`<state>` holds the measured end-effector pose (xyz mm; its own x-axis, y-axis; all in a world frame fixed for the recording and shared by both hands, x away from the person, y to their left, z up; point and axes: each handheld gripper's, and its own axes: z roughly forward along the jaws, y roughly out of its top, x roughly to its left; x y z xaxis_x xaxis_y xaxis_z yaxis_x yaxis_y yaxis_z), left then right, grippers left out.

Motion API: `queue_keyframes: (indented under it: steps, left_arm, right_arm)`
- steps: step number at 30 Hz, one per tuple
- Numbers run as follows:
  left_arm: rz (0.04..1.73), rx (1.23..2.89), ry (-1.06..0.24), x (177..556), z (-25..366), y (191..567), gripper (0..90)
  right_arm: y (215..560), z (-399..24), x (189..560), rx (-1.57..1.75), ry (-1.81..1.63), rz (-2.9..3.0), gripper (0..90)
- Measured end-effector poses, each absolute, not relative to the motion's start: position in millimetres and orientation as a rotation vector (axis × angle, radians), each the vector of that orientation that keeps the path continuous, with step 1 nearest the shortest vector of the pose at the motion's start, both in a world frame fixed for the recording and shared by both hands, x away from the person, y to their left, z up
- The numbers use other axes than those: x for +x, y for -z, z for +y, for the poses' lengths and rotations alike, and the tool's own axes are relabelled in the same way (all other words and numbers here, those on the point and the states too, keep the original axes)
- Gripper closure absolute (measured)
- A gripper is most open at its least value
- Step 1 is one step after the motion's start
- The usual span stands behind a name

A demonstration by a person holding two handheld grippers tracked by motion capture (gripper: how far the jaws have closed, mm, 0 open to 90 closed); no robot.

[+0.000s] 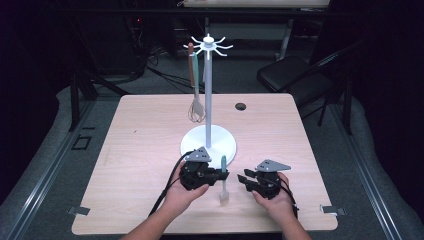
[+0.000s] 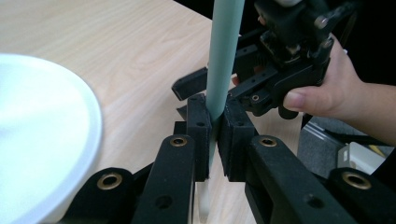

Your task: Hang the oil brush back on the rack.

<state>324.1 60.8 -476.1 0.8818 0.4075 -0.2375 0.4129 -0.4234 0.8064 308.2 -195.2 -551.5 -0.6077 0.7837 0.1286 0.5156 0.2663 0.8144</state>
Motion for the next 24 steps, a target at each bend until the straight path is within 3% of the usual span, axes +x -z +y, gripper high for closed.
queue_keyframes:
  steps: [24]
  left_arm:
    - [0.531, 2.048, -0.022, 369, 103, 392, 83.9]
  right_arm:
    - [554, -194, 309, 1.202, -1.259, 2.249, 61.6]
